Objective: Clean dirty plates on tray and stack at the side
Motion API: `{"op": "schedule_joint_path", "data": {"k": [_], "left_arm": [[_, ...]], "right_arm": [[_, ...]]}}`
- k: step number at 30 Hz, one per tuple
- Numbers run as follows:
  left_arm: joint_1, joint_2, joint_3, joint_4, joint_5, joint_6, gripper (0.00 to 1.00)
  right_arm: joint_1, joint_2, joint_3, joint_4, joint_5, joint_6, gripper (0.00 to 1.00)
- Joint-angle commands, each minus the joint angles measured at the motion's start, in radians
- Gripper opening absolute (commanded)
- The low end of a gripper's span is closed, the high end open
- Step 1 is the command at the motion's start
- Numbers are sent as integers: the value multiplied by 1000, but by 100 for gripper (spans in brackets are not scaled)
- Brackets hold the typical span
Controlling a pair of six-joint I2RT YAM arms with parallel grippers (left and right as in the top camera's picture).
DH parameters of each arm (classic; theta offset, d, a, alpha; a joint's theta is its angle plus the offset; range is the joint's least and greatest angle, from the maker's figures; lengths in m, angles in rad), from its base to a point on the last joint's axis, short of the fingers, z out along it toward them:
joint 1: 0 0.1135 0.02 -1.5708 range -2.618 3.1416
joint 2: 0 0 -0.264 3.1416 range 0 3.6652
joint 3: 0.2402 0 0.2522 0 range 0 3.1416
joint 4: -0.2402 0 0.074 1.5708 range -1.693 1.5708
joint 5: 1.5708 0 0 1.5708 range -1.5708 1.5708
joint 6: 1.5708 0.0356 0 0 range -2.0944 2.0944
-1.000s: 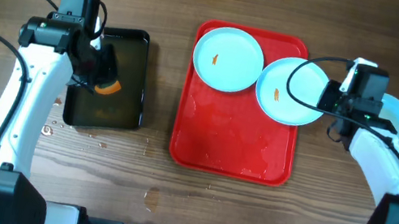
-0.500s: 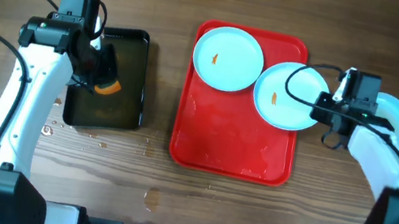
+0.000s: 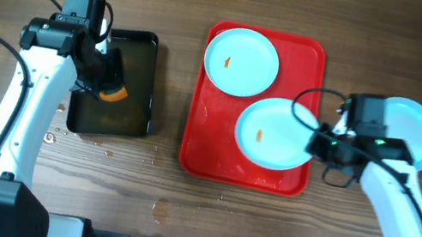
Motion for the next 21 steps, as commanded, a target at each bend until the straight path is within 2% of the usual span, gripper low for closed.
{"op": "schedule_joint_path", "data": {"k": [1,2,4,9,15,18,21], "left_arm": [[3,-6,-5,-1,12,22,4],[3,-6,-5,-1,12,23,4],[3,-6,-5,-1,12,25,4],[2,-6,-5,-1,24,25,4],[2,-6,-5,-1,45,25,4],[2,-6,-5,-1,45,25,4],[2,-6,-5,-1,45,25,4]], "right_arm": [[74,31,-74,97,-15,133,20],[85,35,-74,102,-4,126,28],[87,32,-71,125,5,78,32],[85,26,-32,232,20,-221,32],[85,53,-33,380,66,-456,31],[85,112,-33,393,70,-499,31],[85,196,-33,386,22,-481,31]]}}
